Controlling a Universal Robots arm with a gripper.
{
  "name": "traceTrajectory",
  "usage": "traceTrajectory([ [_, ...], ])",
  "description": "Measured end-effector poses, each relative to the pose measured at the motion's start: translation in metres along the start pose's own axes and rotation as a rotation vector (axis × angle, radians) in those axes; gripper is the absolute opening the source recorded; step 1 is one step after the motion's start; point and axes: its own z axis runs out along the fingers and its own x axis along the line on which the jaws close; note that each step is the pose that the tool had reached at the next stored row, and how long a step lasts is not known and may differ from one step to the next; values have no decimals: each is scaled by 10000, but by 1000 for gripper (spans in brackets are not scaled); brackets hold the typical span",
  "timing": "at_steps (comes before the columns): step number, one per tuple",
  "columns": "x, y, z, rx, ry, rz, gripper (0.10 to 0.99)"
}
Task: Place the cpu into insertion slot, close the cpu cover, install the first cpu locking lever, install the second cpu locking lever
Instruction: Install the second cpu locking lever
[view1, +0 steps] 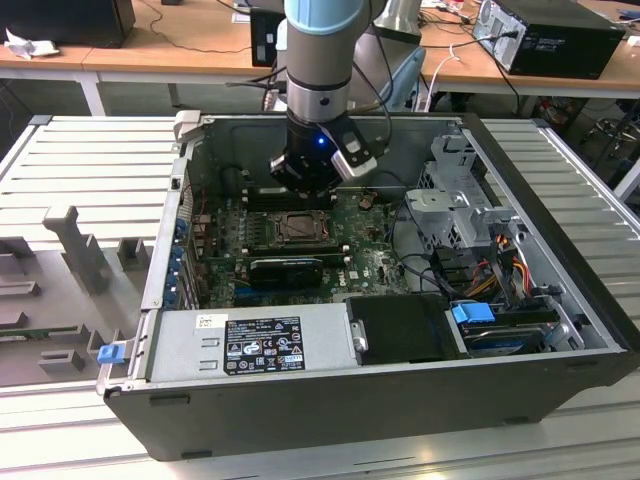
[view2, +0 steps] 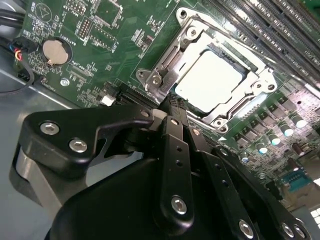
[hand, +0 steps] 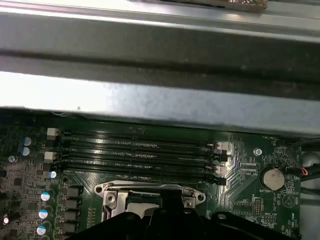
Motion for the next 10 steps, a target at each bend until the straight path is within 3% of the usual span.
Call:
traceTrajectory([
  [10,0,-28,-75,0,0,0,106],
])
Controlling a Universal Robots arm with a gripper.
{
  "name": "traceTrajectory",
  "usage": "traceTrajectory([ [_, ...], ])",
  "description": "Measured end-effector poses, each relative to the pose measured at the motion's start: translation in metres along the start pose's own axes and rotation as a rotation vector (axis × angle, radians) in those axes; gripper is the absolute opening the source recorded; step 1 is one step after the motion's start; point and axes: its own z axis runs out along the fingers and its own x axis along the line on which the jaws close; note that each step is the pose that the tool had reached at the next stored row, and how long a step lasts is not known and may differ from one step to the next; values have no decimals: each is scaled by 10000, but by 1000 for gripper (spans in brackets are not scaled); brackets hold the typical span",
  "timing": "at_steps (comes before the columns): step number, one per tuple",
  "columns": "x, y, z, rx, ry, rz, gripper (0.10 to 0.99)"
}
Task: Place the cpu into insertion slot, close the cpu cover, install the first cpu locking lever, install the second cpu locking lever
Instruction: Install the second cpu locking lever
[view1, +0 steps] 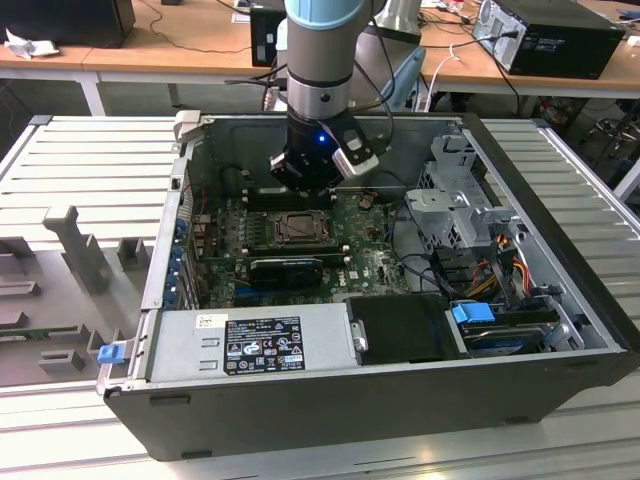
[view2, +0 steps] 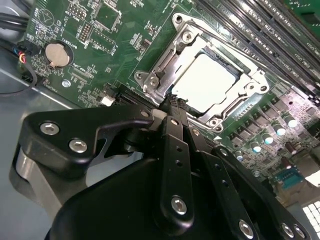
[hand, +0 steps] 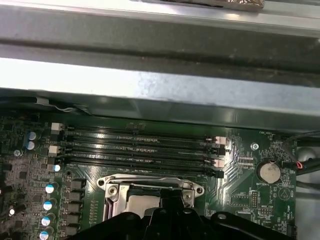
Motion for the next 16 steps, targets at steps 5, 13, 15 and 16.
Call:
traceTrajectory([
  [5,0,-12,-35,1,0,0,106],
  [13,6,-112,-109,-1,0,0,106],
  [15,8,-139,-112,-2,-1,0,106],
  [16,10,-156,-114,-1,0,1,106],
])
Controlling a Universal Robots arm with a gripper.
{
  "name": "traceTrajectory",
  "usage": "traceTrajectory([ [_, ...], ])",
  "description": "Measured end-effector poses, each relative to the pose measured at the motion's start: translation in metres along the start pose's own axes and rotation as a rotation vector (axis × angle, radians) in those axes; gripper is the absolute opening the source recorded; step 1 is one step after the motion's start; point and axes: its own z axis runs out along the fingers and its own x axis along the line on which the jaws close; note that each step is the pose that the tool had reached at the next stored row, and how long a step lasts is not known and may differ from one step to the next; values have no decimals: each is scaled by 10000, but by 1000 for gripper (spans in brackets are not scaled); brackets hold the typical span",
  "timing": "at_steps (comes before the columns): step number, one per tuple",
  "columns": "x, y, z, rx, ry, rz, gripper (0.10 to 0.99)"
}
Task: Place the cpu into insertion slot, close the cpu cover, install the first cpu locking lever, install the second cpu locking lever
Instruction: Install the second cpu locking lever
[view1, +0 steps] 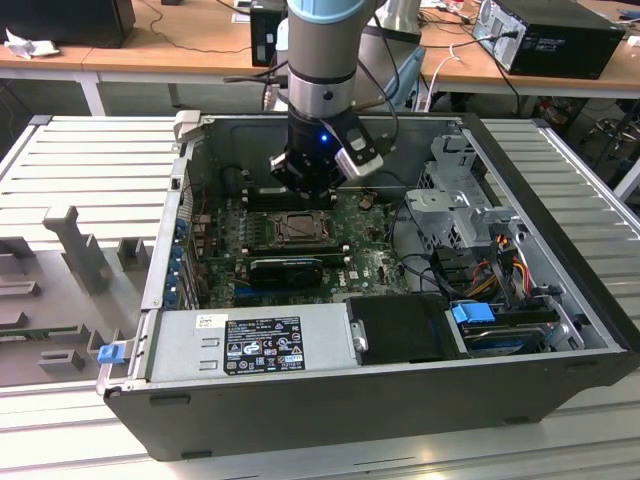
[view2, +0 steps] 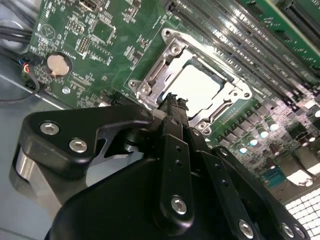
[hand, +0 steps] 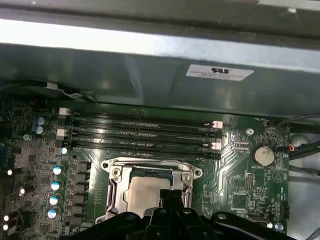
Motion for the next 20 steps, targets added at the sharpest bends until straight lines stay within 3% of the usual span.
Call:
traceTrajectory([
  [8,8,-113,-10,0,-1,-1,106],
  [15,8,-129,-84,0,-1,-1,106],
  [20,11,-165,-90,0,-1,0,106],
])
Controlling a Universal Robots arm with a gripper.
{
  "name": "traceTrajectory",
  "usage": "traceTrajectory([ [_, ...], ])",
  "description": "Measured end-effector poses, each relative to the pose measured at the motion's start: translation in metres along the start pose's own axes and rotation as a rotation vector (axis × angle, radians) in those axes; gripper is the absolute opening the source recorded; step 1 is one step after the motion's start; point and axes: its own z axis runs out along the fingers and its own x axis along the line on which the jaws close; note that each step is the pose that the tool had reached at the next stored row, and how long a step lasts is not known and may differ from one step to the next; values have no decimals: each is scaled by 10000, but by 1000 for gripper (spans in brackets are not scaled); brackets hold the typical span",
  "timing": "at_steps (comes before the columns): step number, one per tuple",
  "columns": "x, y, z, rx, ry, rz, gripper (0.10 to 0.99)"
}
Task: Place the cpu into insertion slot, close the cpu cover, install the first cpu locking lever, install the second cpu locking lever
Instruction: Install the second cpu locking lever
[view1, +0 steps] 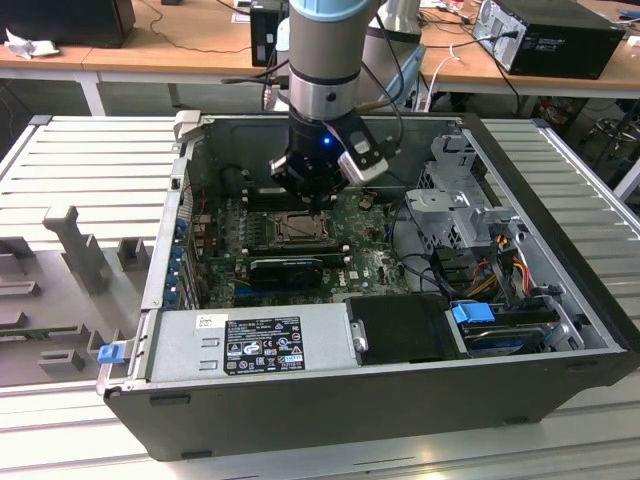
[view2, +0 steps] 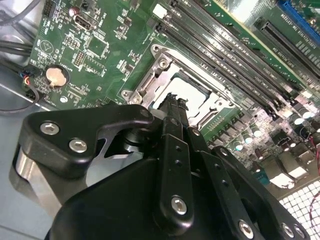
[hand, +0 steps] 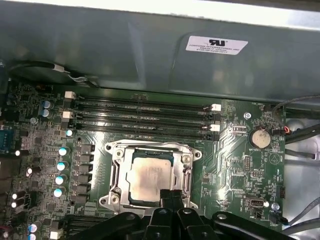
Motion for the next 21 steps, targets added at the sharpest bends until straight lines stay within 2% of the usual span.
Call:
traceTrajectory([
  [9,13,-151,-13,7,1,-1,106],
  [18,68,-234,16,4,5,-3,106],
  [21,88,-264,37,-15,49,3,106],
])
